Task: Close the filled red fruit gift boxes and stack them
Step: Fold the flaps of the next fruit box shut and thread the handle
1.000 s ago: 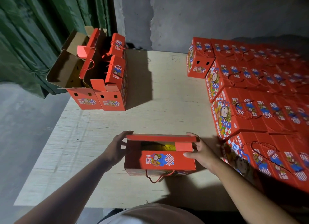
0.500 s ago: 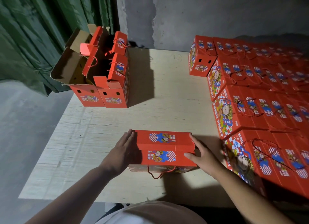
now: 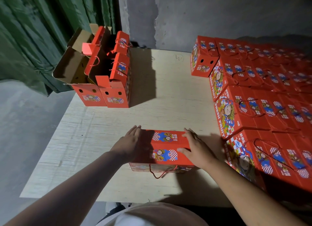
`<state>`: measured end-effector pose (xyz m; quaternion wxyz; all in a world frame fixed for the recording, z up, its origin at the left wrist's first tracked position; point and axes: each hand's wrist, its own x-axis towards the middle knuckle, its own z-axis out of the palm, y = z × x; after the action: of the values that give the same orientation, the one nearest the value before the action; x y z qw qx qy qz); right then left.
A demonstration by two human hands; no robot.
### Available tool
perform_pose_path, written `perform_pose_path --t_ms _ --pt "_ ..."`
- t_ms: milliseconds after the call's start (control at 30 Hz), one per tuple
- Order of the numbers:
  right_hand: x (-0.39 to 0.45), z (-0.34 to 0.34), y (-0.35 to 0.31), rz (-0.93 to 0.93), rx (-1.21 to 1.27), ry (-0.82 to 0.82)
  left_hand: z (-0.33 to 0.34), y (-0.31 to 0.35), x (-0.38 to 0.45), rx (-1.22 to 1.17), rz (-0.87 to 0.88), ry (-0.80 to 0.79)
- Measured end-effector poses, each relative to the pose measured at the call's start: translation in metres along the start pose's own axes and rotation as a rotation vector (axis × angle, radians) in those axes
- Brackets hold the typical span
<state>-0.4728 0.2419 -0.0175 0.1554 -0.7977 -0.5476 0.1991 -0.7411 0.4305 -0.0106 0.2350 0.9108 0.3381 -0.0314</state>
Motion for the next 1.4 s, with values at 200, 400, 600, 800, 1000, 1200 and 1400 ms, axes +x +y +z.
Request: perform_pose_path --t_ms 200,400,600,800,1000,1200,1400 --pt "0.008 0.001 -0.008 -0.025 -0.108 -0.013 -0.002 0.008 0.014 0.186 0.04 -0.062" --pt "0.016 0.002 -0.01 0.007 -0.175 -0.076 0.001 0.015 0.014 0.295 0.035 -0.072" --pt "0.018 -0.002 -0.011 0.026 -0.194 -0.143 0.007 0.016 0.016 0.328 0.046 -0.047" --pt "0.011 0.005 -0.012 0.024 -0.183 -0.125 0.015 0.013 0.008 0.248 0.021 -0.04" --pt "0.001 0.012 -0.009 0.048 -0.035 -0.13 0.026 0.009 -0.01 0.097 0.028 0.007" --pt "-0.01 0.025 -0.012 0.371 0.556 0.218 0.034 0.001 -0.035 -0.291 -0.088 0.2" --pt "-0.019 0.031 -0.015 0.7 0.998 0.209 0.036 0.003 -0.027 -0.921 -0.428 0.376"
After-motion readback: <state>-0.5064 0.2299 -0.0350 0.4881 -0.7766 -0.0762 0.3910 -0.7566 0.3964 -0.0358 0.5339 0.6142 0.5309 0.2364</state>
